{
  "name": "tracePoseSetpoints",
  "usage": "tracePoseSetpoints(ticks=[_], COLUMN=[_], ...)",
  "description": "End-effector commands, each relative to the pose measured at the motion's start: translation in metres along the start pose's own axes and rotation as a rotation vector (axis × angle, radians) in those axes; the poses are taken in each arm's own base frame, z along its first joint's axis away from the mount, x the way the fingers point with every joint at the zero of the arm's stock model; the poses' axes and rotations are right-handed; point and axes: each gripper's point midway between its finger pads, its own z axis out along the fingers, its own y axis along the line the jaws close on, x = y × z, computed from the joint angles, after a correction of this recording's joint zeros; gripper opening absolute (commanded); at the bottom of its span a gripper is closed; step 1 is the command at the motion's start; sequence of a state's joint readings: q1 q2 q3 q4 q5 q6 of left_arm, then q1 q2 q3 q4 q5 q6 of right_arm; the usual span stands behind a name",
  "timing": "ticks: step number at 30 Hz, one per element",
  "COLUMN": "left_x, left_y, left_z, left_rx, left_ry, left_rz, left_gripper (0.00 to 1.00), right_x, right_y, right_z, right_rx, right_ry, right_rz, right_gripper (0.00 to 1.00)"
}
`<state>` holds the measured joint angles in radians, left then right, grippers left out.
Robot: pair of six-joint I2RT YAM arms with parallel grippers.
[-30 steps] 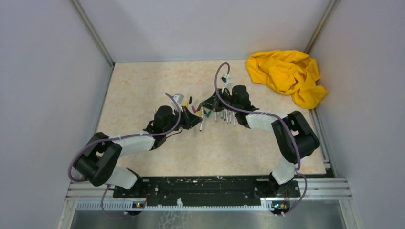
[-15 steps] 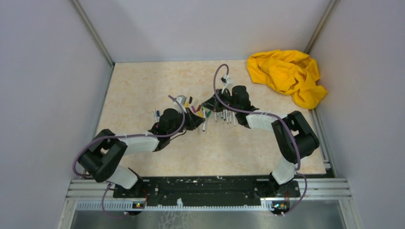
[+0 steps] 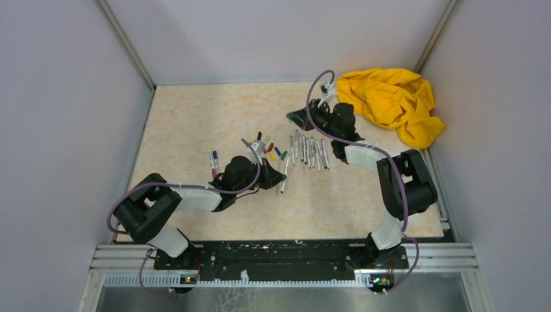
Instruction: Open the pen caps
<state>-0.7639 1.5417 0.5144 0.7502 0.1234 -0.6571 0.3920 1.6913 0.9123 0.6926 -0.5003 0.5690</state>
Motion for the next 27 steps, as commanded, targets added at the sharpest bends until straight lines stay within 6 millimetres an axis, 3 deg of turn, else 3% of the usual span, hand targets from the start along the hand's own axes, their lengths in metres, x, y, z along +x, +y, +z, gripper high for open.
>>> tracePoseSetpoints(ticks=[1, 6, 10, 14, 20, 27], left_x=[0.045, 0.039, 0.006, -0.025, -0.051, -0.078], left_y=[0.010, 0.017, 0.034, 0.052, 0.058, 0.064], left_z=[-0.007, -0.009, -0.017, -0.029, -0.044, -0.063], left_rx=[-0.021, -0.074, -0.229, -0.415, -0.526, -0.648], left_ry=[0.147, 0.101, -0.031, -0.126, -0.209, -0.301], left_rz=[0.046, 0.040, 0.031, 0.002, -0.012, -0.038], left_gripper=[0.00, 0.00, 0.00, 0.00, 0.00, 0.00], right_x=[-0.094, -0.094, -0.082, -0.049, 0.007, 0.061], right_y=[0.020, 0.016, -0.005, -0.024, -0.044, -0.047], right_z=[0.001, 0.004, 0.012, 0.024, 0.046, 0.061], right_rx=[-0.063, -0.042, 0.048, 0.140, 0.271, 0.331], right_ry=[-0.259, -0.232, -0.137, 0.011, 0.200, 0.338], right_rz=[-0.137, -0.149, -0.141, -0.128, -0.123, -0.109], right_gripper=[0.00, 0.00, 0.00, 0.00, 0.00, 0.00])
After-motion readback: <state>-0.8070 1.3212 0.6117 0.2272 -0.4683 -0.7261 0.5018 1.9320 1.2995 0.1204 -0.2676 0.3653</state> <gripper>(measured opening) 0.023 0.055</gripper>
